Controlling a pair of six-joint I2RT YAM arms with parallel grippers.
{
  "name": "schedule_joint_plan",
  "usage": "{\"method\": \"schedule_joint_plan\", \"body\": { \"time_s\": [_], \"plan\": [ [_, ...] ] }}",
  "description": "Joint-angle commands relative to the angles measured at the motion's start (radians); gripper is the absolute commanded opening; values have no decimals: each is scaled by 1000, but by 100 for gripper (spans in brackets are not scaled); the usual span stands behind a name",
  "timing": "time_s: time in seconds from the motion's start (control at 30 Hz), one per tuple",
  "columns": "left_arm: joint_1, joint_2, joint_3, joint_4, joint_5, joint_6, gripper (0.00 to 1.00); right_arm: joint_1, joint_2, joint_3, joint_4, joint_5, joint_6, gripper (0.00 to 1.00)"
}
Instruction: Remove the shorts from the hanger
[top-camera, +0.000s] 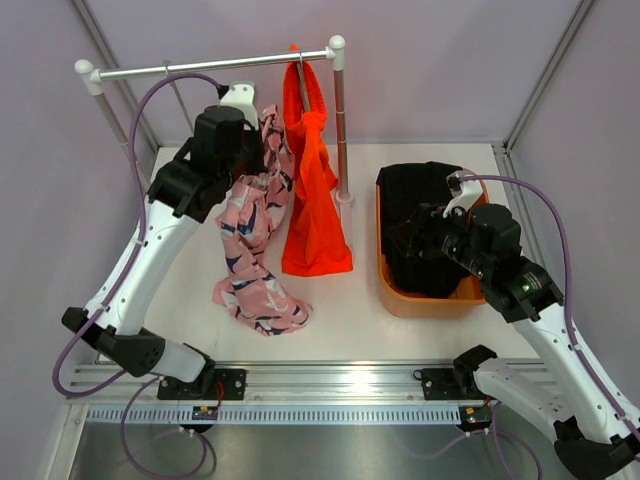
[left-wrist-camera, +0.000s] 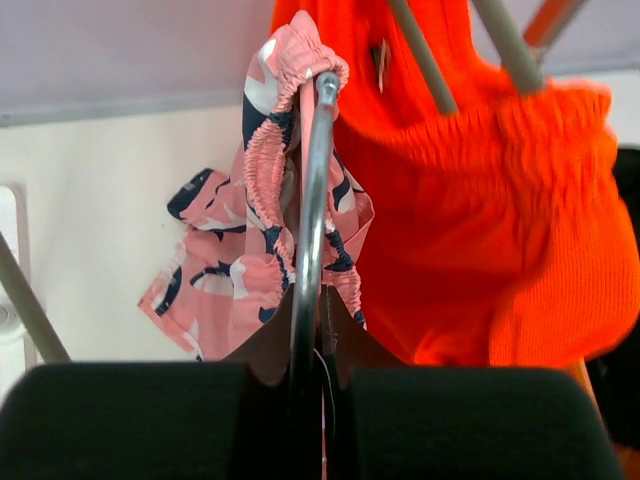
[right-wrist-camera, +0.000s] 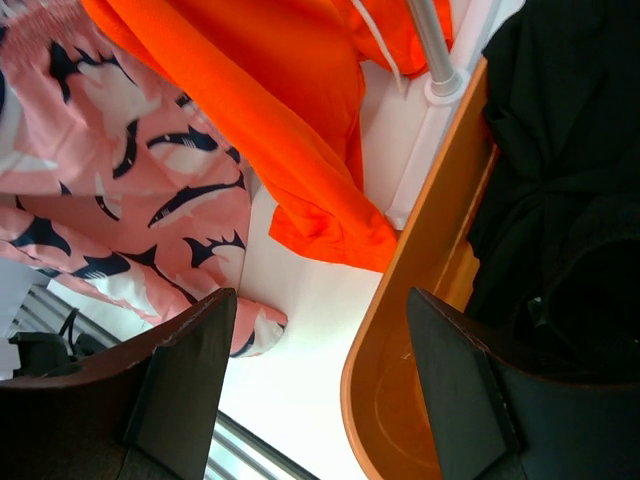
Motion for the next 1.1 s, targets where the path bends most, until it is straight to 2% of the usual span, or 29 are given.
{"method": "schedule_joint_plan", "body": {
  "time_s": [0.0,0.1,0.17,0.23,0.4,0.63,0.87,1.07],
  "plan": [
    [-39,-131,-92,36,5,12,0,-1,-9,31,62,-62,-3,78],
    [-70,-214,-157,19,0,3,0,-2,10,37,76,-116,1,76],
    [-99,-275,-224,15,6,-1,0,2,36,51,79,-197,-16,73],
    [-116,-311,-278,-5,12,-9,0,30,83,77,73,-214,-29,69],
    [-181,-410,-390,-30,35,-37,0,243,186,149,74,-60,-44,69],
    [-297,-548,-585,-13,68,-110,0,418,335,227,140,63,-9,69],
    [-353,-590,-668,5,65,-147,0,515,494,284,194,140,34,67],
    [-373,-622,-691,4,74,-155,0,519,606,304,239,154,65,66]
  ]
}}
